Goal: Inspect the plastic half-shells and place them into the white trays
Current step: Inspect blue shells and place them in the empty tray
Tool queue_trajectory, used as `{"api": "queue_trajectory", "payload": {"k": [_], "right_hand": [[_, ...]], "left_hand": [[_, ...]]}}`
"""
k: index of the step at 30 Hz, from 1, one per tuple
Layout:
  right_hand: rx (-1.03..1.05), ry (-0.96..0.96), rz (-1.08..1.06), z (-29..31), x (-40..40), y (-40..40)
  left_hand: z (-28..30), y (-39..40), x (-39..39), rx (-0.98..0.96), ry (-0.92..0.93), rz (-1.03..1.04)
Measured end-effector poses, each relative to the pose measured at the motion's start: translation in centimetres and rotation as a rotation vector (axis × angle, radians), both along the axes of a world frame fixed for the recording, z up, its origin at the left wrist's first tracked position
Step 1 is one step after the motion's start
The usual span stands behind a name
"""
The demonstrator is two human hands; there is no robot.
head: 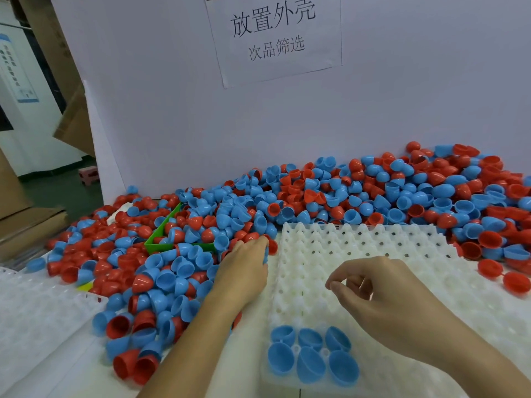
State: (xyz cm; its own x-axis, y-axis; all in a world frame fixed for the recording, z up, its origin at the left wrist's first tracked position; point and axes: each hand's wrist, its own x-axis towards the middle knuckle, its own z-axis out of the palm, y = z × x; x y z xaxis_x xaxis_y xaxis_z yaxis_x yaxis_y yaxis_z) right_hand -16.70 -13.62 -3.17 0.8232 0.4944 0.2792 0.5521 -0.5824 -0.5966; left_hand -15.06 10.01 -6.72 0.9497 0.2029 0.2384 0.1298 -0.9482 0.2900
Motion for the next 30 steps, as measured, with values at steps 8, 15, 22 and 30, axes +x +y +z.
{"api": "queue_trajectory", "payload": {"k": [8,15,22,30], "right_hand": [[-0.003,0.008,0.0,-0.1,0.1,-0.1],[-0.01,0.012,-0.003,-0.1,0.1,-0.1],[-0.002,0.011,-0.008,-0.1,0.2,-0.1],[0.118,0.02,-0.036,0.2,0.0,0.1]], "left_hand": [[0.1,0.3,0.0,-0.256,-0.136,-0.046],[1.2,1.3,-0.7,-0.401,-0.173,-0.008],[1.7,1.3,-1.1,-0.42,-0.159,0.0],[3.7,-0.2,-1.8,-0.901,-0.423,-0.12]]}}
